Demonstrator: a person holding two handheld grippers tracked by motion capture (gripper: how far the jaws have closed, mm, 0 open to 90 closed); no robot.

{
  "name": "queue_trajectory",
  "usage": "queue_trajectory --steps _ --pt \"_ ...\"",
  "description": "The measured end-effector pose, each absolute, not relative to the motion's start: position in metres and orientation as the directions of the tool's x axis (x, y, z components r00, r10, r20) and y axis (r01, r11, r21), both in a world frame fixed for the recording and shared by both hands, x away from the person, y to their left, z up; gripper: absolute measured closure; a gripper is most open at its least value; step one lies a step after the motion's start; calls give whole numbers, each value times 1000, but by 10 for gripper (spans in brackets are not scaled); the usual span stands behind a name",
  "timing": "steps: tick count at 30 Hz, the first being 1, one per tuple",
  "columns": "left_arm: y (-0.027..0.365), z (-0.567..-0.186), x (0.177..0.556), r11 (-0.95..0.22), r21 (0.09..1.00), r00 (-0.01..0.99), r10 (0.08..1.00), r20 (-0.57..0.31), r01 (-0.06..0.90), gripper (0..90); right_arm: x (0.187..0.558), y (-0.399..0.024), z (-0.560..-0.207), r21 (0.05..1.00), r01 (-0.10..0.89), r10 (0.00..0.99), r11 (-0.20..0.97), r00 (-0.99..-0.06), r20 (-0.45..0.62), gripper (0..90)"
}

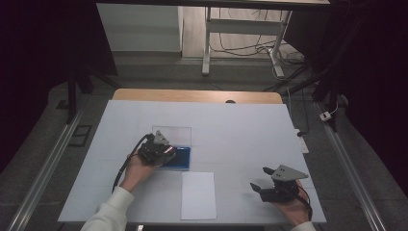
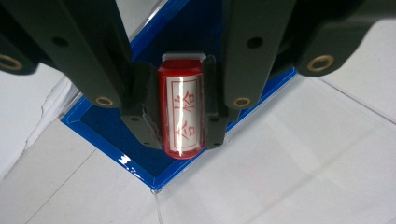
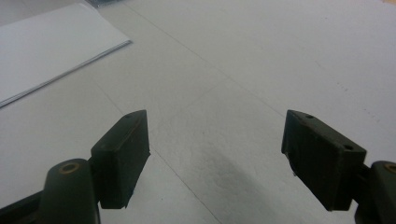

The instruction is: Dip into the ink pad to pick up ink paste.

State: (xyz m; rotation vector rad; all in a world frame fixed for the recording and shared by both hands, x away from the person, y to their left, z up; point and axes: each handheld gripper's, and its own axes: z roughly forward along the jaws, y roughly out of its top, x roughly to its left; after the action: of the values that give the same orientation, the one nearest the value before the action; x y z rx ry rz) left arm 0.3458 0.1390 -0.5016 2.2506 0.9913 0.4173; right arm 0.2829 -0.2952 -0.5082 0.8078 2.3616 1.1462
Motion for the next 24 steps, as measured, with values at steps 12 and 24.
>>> queue_trajectory --steps 12,24 --pt "140 -502 345 -514 666 666 745 34 540 704 283 -296 -508 803 326 648 500 -756 -96 231" --pt "145 -492 339 -507 702 675 736 51 500 697 283 -297 -507 812 324 656 485 -749 -93 231"
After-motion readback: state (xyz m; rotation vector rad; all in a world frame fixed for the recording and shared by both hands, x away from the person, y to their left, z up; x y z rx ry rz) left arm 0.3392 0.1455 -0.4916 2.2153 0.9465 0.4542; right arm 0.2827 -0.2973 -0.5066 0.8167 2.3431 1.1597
